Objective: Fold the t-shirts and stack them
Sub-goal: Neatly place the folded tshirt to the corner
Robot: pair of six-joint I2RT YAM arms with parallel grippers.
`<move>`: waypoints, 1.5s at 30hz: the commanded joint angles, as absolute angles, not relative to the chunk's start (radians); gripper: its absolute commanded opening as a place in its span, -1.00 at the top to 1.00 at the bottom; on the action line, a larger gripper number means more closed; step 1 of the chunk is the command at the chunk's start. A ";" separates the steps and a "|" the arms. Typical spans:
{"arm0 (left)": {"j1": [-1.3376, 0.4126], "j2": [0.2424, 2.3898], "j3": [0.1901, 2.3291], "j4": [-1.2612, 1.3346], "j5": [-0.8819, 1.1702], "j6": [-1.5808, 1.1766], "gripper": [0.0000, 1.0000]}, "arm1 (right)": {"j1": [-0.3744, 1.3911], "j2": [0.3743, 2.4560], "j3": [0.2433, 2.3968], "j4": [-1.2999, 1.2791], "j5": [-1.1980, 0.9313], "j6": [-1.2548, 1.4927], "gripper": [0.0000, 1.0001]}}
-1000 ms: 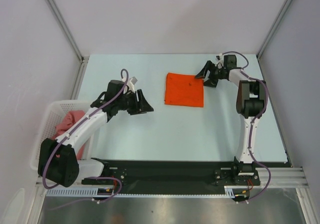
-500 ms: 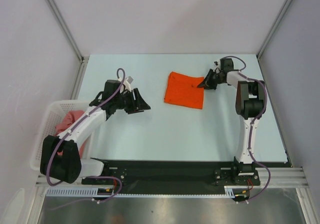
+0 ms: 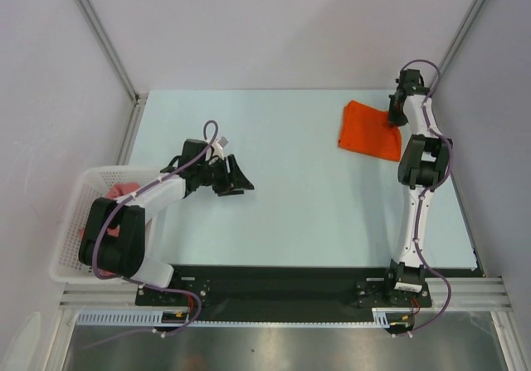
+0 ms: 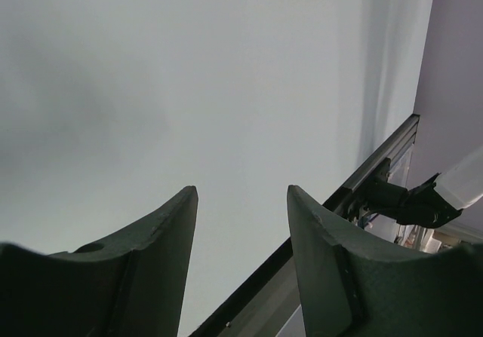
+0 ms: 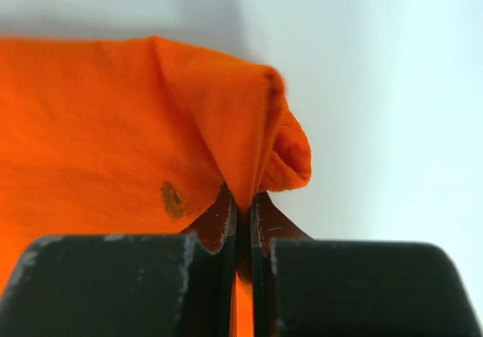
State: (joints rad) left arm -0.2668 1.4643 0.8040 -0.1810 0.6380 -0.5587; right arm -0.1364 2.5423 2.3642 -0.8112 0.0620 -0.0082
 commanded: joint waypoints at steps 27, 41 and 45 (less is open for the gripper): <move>-0.258 1.582 0.729 -0.078 0.681 -0.577 -0.09 | -0.183 2.833 2.516 0.093 0.551 -0.595 1.00; -0.258 1.482 0.739 -0.202 0.626 -0.543 -0.09 | -0.172 2.748 2.530 -0.105 0.656 -0.385 -0.51; -0.258 1.437 0.782 -0.273 0.594 -0.517 -0.11 | -0.103 2.470 2.220 -0.141 0.807 -0.365 -0.99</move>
State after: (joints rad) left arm -0.2657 1.4914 0.7357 -0.2157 0.6266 -0.5644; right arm -0.1738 2.6926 2.3360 -0.0528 0.6811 -0.4362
